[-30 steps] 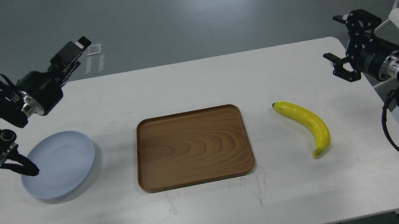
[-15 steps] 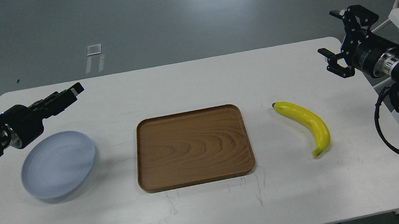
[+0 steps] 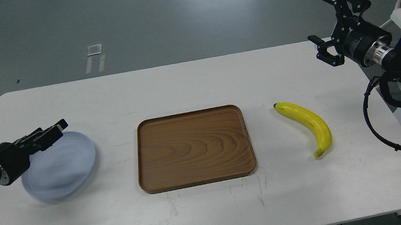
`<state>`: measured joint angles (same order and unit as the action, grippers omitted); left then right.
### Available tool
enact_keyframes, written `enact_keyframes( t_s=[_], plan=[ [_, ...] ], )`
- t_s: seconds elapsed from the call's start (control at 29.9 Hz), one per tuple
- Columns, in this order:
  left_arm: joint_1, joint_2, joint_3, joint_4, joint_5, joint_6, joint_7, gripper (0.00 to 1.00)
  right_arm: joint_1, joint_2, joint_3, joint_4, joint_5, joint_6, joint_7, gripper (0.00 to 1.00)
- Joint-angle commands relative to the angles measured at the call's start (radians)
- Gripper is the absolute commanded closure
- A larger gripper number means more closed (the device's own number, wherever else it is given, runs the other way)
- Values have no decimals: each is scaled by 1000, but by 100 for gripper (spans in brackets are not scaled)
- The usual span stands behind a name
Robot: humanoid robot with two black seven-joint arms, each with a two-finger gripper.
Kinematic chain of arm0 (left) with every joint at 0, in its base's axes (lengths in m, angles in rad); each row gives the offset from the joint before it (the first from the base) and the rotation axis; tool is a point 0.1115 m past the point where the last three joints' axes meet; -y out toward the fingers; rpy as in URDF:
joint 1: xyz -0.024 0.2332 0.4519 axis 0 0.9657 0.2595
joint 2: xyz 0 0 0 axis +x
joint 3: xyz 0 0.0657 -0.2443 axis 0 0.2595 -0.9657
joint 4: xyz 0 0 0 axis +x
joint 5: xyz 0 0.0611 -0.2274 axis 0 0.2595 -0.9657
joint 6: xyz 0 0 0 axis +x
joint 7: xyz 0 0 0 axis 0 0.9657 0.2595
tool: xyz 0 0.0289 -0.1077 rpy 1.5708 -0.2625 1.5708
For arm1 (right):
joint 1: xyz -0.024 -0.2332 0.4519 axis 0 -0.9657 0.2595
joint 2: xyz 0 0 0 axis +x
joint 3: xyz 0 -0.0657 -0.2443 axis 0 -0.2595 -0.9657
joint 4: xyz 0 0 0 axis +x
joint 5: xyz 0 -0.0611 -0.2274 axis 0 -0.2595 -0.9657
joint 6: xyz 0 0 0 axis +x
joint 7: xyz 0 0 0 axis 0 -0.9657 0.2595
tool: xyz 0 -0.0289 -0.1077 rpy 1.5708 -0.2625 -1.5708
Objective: Place banana on plate with both arms
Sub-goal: 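Lower the left gripper to the rim of the pale blue plate, then grasp the plate rim farthest from the tray with the left gripper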
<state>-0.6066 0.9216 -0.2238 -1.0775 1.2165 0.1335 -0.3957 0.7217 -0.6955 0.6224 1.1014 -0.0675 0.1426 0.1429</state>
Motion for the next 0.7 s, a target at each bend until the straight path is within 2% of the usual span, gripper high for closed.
enact_keyframes(
  t_s=[0.0,0.37,0.47,0.57,0.67],
  plan=[
    [7,-1,0,11,0,2,0,6,-10,-6,0,-1,0,0,1,0],
    [11,-3,7,68,1,2,-2,6,-28,-13,2,-3,2,0,3,0],
    [19,-1,40,79,1,32,-5,6,-28,-13,8,-1,2,0,3,0],
    [30,-3,93,84,20,96,-9,6,-28,-12,13,-1,2,0,3,0],
    [27,-1,118,87,29,115,-9,6,-28,-10,13,-1,2,0,3,0]
  ],
)
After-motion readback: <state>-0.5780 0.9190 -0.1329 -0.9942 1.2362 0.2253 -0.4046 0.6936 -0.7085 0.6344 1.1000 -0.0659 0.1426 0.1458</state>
